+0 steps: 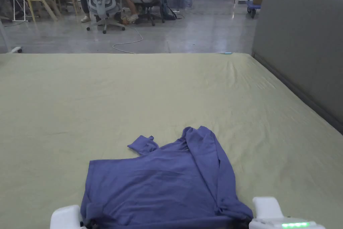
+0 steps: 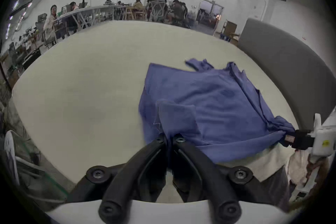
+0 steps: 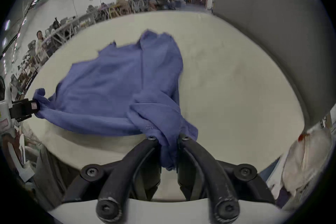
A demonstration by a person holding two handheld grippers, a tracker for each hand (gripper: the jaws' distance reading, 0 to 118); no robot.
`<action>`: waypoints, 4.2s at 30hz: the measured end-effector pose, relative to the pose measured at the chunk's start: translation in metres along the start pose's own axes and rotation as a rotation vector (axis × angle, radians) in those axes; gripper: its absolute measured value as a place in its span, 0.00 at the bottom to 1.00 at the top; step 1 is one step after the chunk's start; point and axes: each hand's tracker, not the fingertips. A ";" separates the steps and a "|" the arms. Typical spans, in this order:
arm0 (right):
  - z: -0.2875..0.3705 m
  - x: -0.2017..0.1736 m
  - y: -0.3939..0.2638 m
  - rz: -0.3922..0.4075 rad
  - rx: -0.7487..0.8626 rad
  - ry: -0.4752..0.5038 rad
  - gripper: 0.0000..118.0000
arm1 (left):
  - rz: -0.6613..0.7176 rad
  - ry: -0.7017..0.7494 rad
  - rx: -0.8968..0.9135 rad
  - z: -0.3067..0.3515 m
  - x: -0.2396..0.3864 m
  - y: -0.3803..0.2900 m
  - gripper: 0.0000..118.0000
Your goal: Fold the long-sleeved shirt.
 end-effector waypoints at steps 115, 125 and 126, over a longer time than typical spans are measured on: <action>0.019 0.070 0.045 -0.123 0.042 0.017 0.05 | -0.107 0.079 -0.134 -0.019 -0.022 0.056 0.00; 0.015 0.063 0.032 -0.147 0.012 -0.117 0.96 | -0.097 0.155 -0.064 -0.026 -0.035 0.038 1.00; 0.030 0.058 0.038 -0.110 0.045 -0.148 1.00 | -0.095 0.160 -0.056 -0.021 -0.035 0.043 0.98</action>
